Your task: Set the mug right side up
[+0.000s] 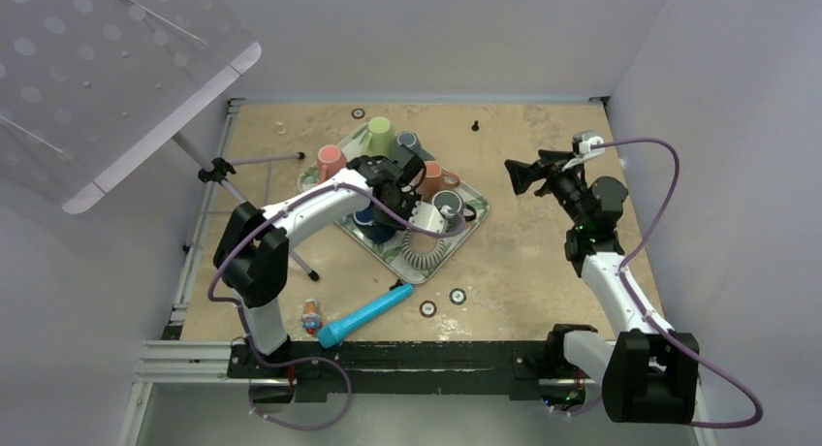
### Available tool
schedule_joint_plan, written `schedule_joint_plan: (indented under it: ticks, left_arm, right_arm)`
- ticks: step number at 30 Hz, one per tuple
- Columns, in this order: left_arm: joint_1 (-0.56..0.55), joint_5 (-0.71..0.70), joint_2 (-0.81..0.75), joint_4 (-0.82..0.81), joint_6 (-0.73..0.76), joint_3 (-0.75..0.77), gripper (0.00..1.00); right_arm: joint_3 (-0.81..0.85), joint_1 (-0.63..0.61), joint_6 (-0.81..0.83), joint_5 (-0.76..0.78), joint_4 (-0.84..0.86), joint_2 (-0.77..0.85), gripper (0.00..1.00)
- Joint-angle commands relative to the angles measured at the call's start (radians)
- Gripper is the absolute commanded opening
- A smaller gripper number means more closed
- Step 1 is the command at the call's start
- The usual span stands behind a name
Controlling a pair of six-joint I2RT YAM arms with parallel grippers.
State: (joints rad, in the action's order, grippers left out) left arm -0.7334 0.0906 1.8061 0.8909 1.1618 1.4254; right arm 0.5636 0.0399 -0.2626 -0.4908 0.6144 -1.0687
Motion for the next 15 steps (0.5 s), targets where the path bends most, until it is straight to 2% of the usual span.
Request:
schedule_joint_plan:
  ticks: [1,5,10,15]
  left_arm:
    - [0.053,0.092,-0.098,-0.011,-0.203,0.146,0.0]
    - [0.104,0.143,-0.1,-0.022,-0.328,0.194,0.0]
    - [0.151,0.15,-0.097,-0.071,-0.467,0.232,0.0]
    - [0.184,0.225,-0.153,-0.101,-0.677,0.296,0.0]
  right_arm:
    - [0.028,-0.003,-0.079,-0.047,-0.004,0.051,0.98]
    - [-0.026,-0.046,-0.156,-0.065,0.026,0.06,0.98]
    - [-0.053,-0.243,-0.205,-0.08,0.109,-0.013,0.98]
    - [-0.012,-0.414,-0.296,-0.202,0.262,-0.161,0.98]
